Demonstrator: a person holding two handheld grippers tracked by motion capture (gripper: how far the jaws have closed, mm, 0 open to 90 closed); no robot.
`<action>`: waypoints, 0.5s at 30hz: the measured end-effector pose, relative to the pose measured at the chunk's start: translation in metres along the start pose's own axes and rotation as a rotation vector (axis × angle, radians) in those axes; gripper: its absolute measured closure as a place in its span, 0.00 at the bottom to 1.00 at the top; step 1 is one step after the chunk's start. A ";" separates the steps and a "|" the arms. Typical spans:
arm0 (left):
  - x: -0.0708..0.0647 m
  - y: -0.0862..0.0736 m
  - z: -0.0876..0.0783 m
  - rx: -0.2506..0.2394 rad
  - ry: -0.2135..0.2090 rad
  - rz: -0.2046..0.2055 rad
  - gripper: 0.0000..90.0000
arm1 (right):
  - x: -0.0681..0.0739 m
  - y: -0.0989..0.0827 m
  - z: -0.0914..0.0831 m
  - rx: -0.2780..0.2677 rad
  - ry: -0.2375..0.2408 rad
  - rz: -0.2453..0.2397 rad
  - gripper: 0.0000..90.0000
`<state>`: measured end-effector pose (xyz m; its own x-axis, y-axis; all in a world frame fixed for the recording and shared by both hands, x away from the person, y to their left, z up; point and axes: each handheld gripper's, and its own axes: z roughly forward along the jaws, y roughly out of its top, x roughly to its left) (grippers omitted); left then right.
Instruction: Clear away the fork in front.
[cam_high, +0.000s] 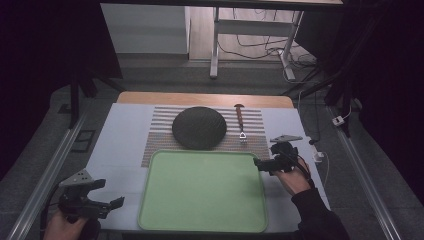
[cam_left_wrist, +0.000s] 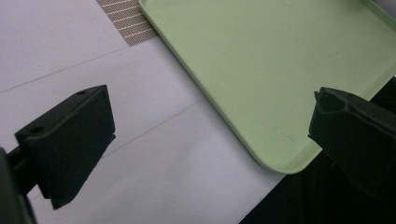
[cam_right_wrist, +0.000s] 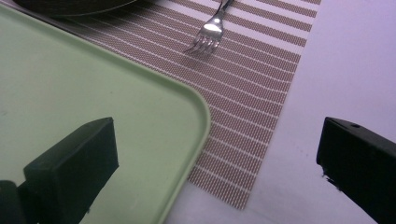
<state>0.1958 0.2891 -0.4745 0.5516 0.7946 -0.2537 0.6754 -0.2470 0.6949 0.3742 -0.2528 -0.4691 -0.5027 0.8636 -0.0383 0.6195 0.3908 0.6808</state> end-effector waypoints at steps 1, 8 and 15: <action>0.000 0.000 0.000 0.000 -0.001 -0.001 0.00 | 0.000 0.002 0.002 -0.001 -0.004 -0.002 0.00; 0.000 0.000 0.000 -0.001 -0.002 -0.004 0.00 | -0.003 0.014 0.016 0.021 -0.028 -0.045 0.00; 0.001 0.000 0.000 -0.002 -0.007 -0.010 0.00 | -0.003 0.026 0.033 0.039 -0.050 -0.095 0.00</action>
<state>0.1961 0.2899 -0.4747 0.5481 0.7933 -0.2652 0.6799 -0.2379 0.6936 0.4116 -0.2343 -0.4759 -0.5301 0.8365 -0.1389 0.5942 0.4832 0.6430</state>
